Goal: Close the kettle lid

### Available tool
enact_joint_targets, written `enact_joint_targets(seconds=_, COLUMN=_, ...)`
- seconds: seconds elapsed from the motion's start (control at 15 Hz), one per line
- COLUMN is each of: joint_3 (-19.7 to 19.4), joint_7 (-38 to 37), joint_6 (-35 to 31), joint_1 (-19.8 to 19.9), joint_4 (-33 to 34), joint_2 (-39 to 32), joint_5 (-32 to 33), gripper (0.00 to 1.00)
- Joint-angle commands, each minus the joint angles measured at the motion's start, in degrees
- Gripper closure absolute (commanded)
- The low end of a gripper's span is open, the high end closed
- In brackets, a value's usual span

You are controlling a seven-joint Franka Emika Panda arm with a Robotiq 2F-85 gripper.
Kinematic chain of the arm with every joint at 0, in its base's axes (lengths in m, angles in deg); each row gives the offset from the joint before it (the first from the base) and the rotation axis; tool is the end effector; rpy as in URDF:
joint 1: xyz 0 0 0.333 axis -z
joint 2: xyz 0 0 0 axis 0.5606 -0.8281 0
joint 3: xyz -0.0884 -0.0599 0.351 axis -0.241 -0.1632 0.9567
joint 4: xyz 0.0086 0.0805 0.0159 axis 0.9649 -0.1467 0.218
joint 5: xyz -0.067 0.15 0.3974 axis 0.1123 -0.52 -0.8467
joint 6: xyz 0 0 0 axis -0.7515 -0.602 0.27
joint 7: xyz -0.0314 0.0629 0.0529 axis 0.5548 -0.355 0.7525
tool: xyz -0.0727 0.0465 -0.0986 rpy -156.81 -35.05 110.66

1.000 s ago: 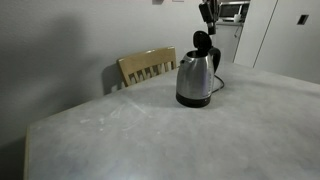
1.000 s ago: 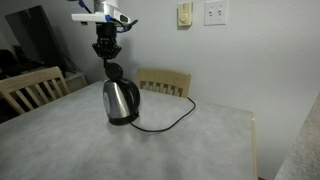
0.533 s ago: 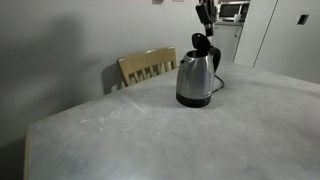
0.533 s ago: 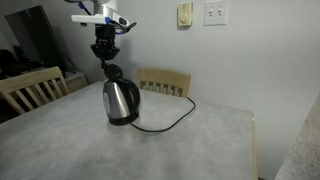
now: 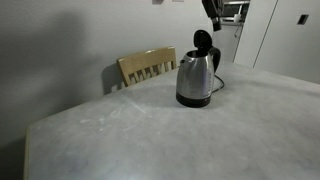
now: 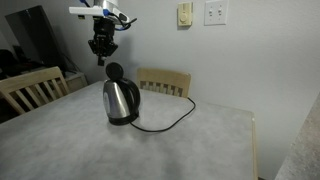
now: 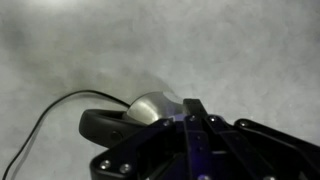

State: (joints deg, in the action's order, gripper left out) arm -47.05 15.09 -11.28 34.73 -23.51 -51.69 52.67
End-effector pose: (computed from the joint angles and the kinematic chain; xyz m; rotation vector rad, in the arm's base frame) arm 0.7415 0.0110 0.4455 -2.9979 -0.2823 0.5547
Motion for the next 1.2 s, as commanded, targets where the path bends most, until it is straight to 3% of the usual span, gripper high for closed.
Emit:
enact_joint_targets(seconds=0.0, joint_3=-1.28, joint_7=-6.3, joint_6=2.85, joint_1=0.05, joint_4=-1.68, joint_2=3.17, joint_5=0.31, gripper=1.0)
enact_joint_targets(seconds=0.47, joint_3=-3.19, joint_7=-8.8, joint_6=-10.67, joint_1=0.14, joint_4=-4.01, joint_2=6.39, joint_5=2.72, gripper=1.0)
enact_joint_targets(seconds=0.6, joint_3=-3.08, joint_7=-8.7, joint_6=-9.85, joint_1=0.96, joint_4=-2.79, joint_2=5.26, joint_5=0.83, gripper=1.0)
enact_joint_targets(seconds=0.67, joint_3=-2.77, joint_7=-8.3, joint_6=-7.05, joint_1=1.48, joint_4=-2.32, joint_2=4.96, joint_5=-0.66, gripper=0.74)
enact_joint_targets(seconds=0.73, joint_3=-1.81, joint_7=-5.56, joint_6=-2.57, joint_1=2.48, joint_4=-2.3, joint_2=5.24, joint_5=-3.02, gripper=0.73)
enact_joint_targets(seconds=1.0, joint_3=-2.48, joint_7=-1.95, joint_6=9.66, joint_1=3.37, joint_4=-6.67, joint_2=9.08, joint_5=-5.67, gripper=0.47)
enact_joint_targets(seconds=1.07, joint_3=-2.82, joint_7=-1.82, joint_6=13.15, joint_1=4.02, joint_4=-6.9, joint_2=9.23, joint_5=-6.46, gripper=0.86)
enact_joint_targets(seconds=1.13, joint_3=-2.77, joint_7=-3.38, joint_6=15.81, joint_1=4.8, joint_4=-6.68, joint_2=9.04, joint_5=-6.93, gripper=0.84)
